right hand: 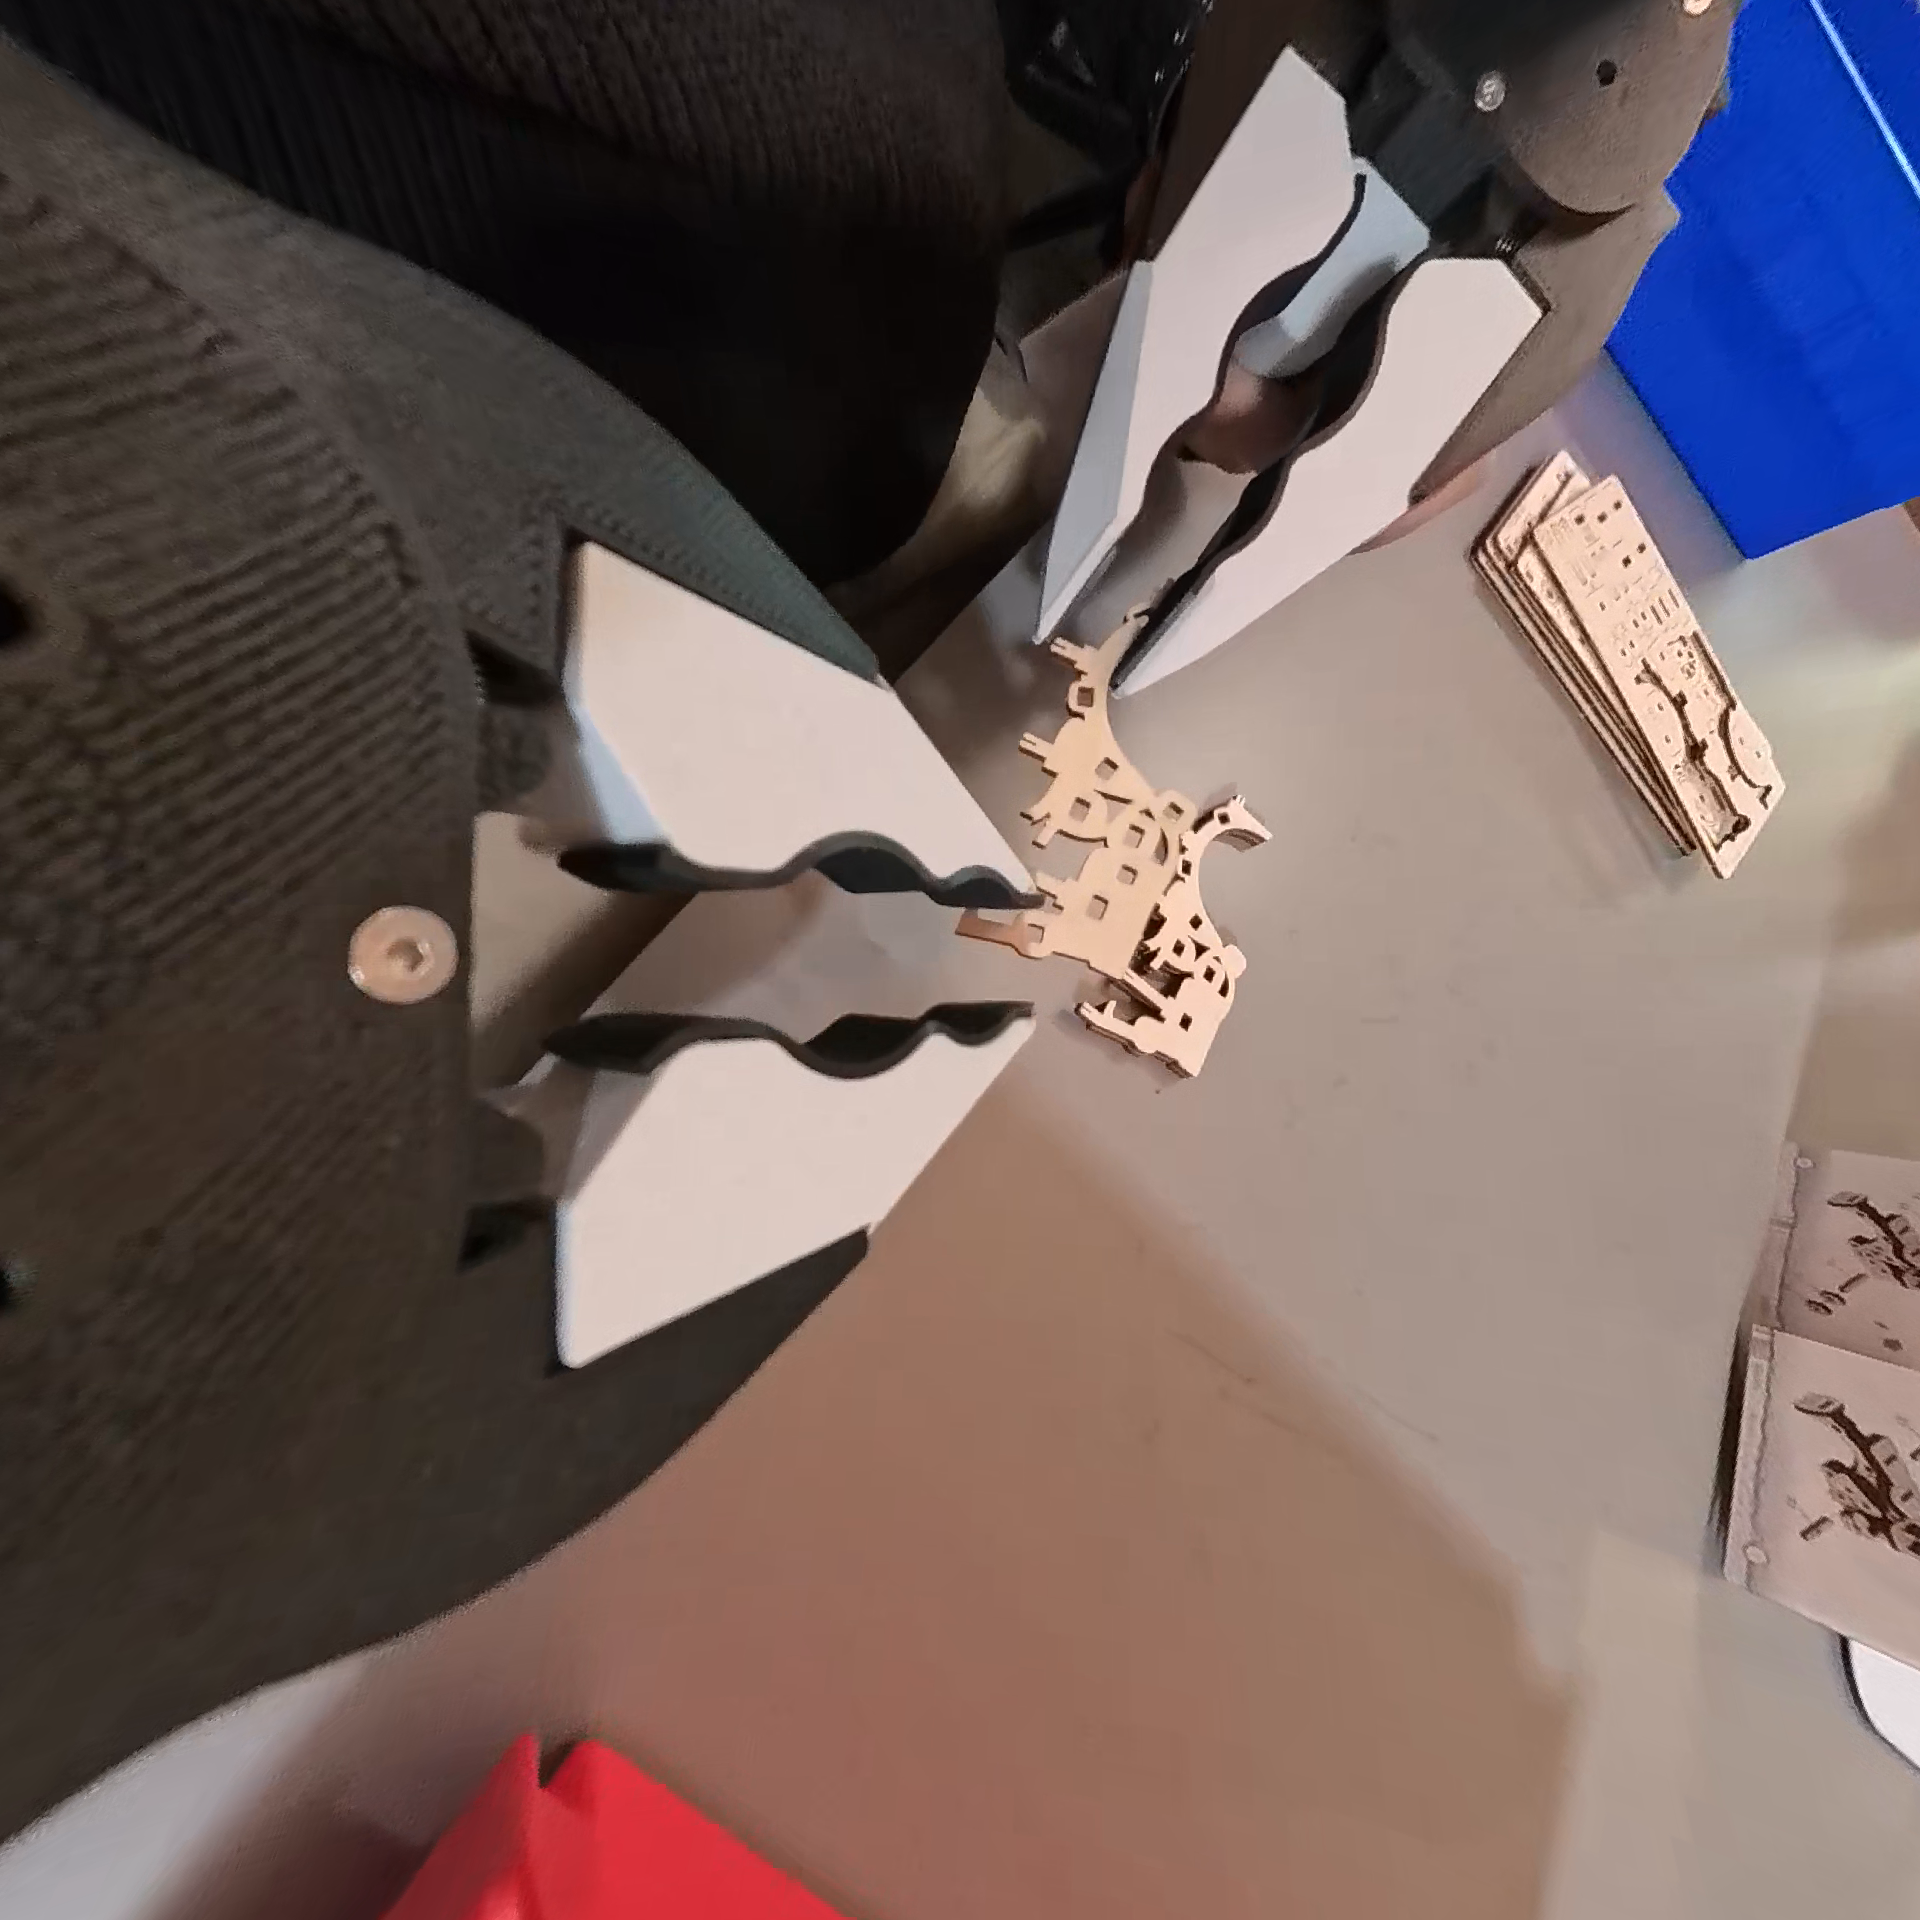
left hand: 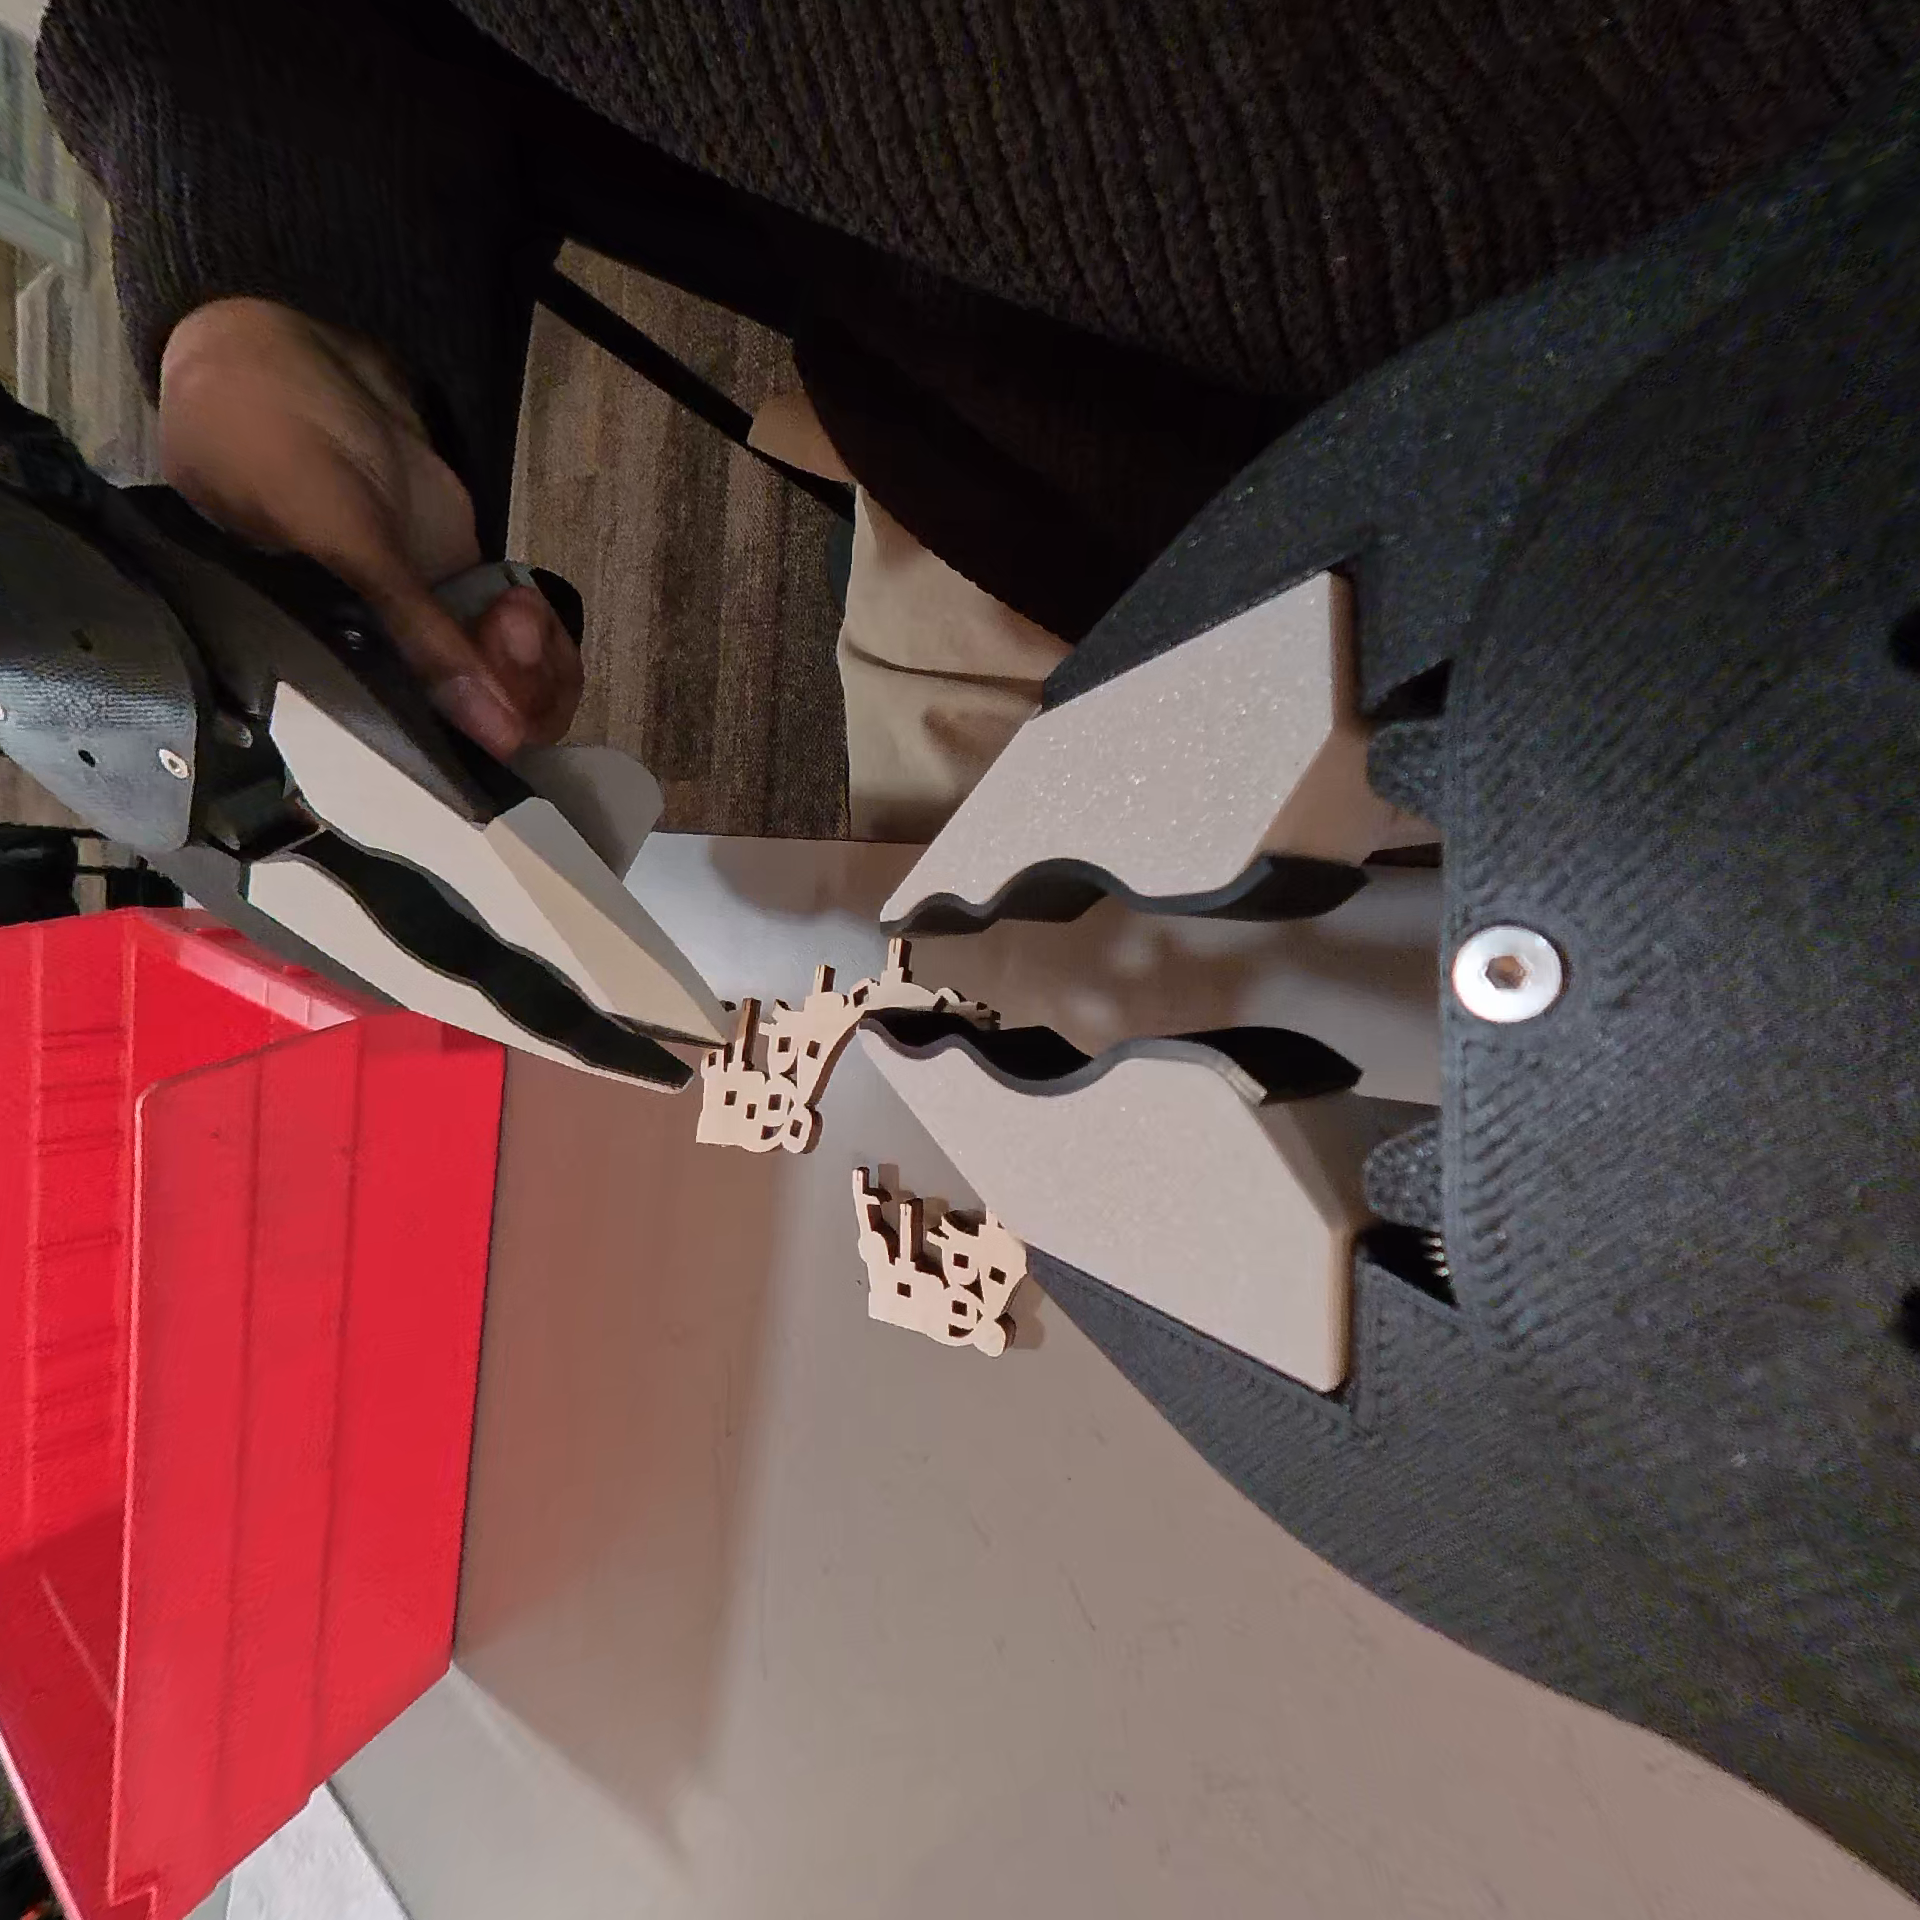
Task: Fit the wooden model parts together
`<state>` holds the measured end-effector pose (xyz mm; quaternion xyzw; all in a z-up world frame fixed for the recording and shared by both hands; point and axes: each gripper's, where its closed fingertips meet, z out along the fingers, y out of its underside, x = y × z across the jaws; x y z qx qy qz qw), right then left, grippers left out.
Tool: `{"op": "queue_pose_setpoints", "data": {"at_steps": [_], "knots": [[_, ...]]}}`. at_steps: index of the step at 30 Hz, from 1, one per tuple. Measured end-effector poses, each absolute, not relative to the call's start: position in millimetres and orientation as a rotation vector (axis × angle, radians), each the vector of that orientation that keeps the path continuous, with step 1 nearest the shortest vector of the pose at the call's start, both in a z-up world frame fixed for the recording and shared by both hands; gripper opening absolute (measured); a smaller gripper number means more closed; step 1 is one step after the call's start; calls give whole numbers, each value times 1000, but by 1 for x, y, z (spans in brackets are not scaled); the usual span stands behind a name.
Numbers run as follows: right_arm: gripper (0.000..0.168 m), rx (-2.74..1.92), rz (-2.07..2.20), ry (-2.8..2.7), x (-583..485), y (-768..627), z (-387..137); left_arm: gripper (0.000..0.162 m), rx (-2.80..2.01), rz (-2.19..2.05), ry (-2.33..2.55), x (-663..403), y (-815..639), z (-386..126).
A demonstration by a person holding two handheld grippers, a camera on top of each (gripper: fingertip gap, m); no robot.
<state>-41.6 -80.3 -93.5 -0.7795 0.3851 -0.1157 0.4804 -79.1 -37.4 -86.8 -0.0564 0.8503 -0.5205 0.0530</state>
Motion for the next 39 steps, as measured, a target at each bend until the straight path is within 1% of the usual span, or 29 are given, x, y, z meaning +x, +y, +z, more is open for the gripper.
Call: {"op": "queue_pose_setpoints", "data": {"at_steps": [5, 14, 23, 26, 30, 34, 36, 39], "knots": [[7, -1936, -288, 908, -44, -77, -96, 13, -173, -1573, 2593, -80, -38, -89], [7, -1975, -335, 876, -44, -78, -97, 13, -181, -1575, 2602, -80, -39, -90], [6, -1963, -342, 894, -41, -82, -96, 28, -280, -1645, 2590, -73, -37, -85], [6, -1953, -351, 910, -39, -84, -96, 36, -339, -1653, 2594, -68, -35, -86], [6, -1922, -365, 935, -35, -88, -92, 47, -468, -1657, 2579, -57, -32, -87], [6, -1874, -386, 940, -31, -90, -85, 50, -701, -1703, 2572, -41, -25, -88], [6, -1838, -410, 932, -29, -91, -79, 51, -852, -1804, 2611, -41, -24, -88], [6, -1765, -476, 894, -25, -92, -62, 49, -1063, -2089, 2622, -45, -26, -73]]}}
